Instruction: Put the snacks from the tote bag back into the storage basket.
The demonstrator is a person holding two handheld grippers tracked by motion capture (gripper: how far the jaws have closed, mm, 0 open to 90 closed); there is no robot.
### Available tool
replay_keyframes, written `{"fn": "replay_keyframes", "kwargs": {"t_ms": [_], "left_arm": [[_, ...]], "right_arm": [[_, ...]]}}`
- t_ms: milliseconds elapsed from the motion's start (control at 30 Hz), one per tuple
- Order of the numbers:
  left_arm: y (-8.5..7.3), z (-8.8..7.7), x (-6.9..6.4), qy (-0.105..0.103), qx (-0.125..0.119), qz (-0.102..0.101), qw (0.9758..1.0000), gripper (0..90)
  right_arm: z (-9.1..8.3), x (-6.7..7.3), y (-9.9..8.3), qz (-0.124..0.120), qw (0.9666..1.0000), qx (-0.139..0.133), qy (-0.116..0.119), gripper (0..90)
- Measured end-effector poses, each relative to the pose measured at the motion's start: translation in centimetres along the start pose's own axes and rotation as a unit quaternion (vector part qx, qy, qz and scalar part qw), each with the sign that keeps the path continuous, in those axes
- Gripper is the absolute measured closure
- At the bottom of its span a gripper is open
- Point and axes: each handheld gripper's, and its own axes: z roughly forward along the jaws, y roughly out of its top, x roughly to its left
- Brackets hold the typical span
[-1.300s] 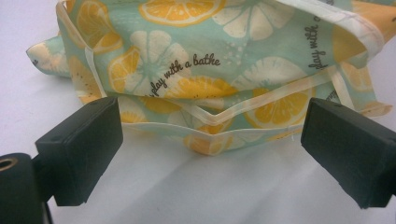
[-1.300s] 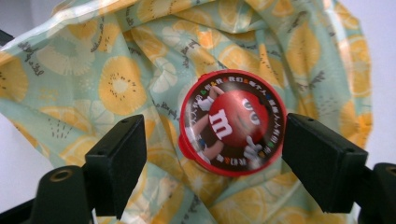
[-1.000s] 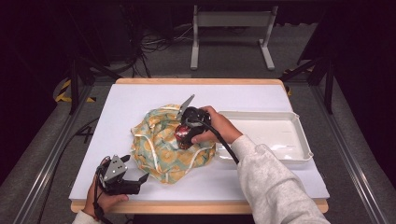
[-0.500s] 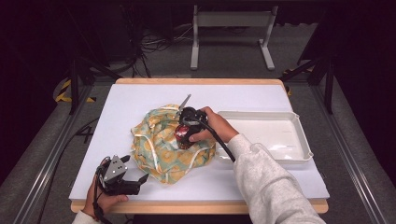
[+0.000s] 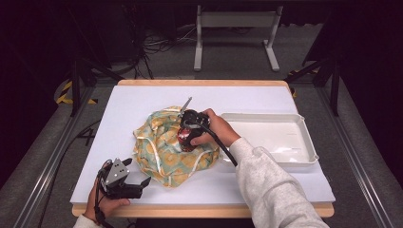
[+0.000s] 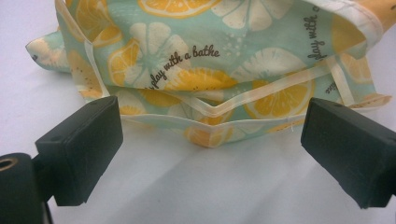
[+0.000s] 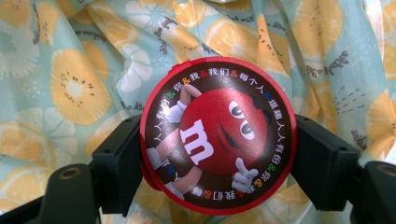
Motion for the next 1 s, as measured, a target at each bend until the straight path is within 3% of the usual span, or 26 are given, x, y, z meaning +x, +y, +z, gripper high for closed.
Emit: {"fn": "replay_keyframes", "kwargs": {"t_ms": [667, 1000], "left_arm": [[0.0, -0.1, 0.0, 0.0, -0.003, 0.0, 1.0, 6.2], [0.0, 0.1, 0.0, -0.003, 0.001, 0.0, 1.0, 6.2]], "right_arm": [[-1.6, 0.0, 0.5, -0.005, 0.9997, -0.012, -0.019, 25.6], [-3.9, -0.5, 0.1, 0.011, 0.9994, -0.021, -0.025, 25.6]]}}
